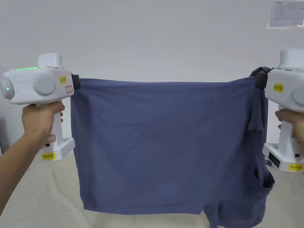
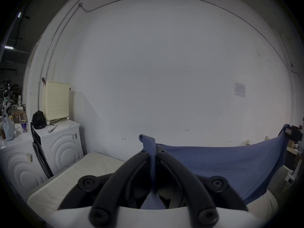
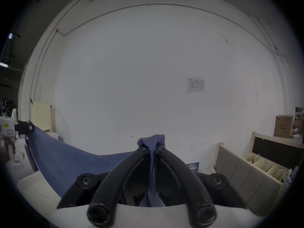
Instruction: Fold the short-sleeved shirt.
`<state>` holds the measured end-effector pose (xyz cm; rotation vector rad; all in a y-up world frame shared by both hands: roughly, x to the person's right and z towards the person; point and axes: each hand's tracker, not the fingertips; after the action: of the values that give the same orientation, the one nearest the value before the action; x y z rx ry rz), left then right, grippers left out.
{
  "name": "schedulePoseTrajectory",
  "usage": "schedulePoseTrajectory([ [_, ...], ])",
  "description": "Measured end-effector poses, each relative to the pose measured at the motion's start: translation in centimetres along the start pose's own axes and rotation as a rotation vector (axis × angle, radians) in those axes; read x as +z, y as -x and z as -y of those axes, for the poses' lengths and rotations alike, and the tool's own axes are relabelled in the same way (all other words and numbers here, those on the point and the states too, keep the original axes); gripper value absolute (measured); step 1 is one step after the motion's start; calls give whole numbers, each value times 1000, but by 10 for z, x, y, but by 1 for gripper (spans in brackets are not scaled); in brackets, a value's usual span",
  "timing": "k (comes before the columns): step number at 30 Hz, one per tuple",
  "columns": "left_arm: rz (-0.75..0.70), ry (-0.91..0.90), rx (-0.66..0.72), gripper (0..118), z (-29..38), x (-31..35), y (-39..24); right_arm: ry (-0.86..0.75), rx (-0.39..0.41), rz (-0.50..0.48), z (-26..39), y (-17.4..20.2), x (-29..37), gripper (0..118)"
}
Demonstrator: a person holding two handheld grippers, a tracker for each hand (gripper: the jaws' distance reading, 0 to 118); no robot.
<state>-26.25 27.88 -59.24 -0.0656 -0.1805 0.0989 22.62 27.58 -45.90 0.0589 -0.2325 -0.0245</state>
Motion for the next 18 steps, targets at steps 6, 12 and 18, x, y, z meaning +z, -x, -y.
schedulePoseTrajectory([
  [6,-14,24,-6,3,66,-45,8,75,-4,-23,71,-4,-39,5],
  [12,-40,156,-16,3,155,-72,23,225,-75,-47,161,-1,-55,5],
  [18,-30,282,-5,3,240,-61,40,362,-113,-63,243,3,-33,5],
])
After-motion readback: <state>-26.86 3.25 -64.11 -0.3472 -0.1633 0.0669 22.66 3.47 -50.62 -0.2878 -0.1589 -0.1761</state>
